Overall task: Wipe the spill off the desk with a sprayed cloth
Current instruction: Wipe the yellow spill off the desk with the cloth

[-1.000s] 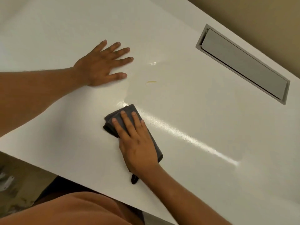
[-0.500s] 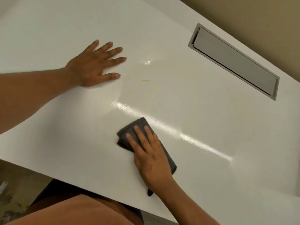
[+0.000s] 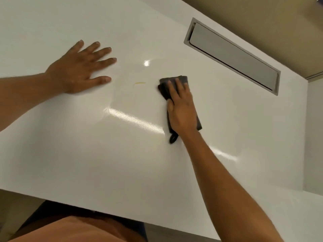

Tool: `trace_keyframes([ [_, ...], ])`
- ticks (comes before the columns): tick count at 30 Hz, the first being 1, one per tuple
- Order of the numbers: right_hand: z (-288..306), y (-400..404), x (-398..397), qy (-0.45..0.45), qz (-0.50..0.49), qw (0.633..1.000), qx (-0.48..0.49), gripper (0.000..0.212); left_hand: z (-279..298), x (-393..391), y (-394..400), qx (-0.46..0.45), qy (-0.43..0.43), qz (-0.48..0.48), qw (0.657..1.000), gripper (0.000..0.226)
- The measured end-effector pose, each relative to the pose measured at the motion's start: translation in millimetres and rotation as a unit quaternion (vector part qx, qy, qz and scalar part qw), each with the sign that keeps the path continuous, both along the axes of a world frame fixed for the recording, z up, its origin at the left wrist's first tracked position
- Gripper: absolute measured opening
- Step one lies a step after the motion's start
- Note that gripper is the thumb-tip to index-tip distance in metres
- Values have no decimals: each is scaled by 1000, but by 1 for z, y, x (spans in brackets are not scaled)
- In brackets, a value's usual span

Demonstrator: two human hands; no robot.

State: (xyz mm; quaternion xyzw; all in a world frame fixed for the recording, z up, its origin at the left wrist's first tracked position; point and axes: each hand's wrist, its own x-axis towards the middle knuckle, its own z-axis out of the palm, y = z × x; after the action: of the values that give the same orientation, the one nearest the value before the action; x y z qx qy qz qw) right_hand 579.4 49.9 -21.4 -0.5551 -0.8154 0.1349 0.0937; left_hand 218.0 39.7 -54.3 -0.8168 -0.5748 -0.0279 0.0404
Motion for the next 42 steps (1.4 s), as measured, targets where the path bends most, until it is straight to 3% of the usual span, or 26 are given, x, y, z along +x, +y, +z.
trace_keyframes([
  [4, -13, -108, -23, 18, 67, 998, 3, 68, -7, -5, 3, 9, 7, 1, 1000, 78],
  [8, -11, -170, 39, -7, 37, 999, -33, 75, -12, -7, 4, 4, 3, 19, 1000, 78],
  [13, 1, -91, 106, -4, -96, 994, -48, 64, -8, -5, 3, -4, 20, 12, 1000, 79],
  [17, 3, 11, 95, -15, -171, 985, -23, 56, -4, -2, 0, -4, 13, 11, 1000, 78],
  [22, -1, 35, 21, -22, -77, 997, 6, 56, 3, 0, -1, -22, -2, 12, 1000, 79],
  [26, -7, -48, -13, -9, 68, 998, -8, 59, 2, 0, -1, -13, -20, 13, 1000, 75],
  [29, -10, -107, 13, -5, 136, 990, -34, 65, 1, 0, -2, -13, -26, 22, 999, 74],
  [32, -3, -91, 50, -4, 106, 993, -60, 64, 2, -1, -3, -21, -27, 24, 999, 79],
  [36, 2, 1, 38, 5, -21, 998, -60, 59, 4, -1, -2, -39, -20, 27, 999, 86],
  [42, -4, 53, -48, -22, 70, 997, -17, 58, 9, 1, -4, -46, -26, 30, 998, 89],
])
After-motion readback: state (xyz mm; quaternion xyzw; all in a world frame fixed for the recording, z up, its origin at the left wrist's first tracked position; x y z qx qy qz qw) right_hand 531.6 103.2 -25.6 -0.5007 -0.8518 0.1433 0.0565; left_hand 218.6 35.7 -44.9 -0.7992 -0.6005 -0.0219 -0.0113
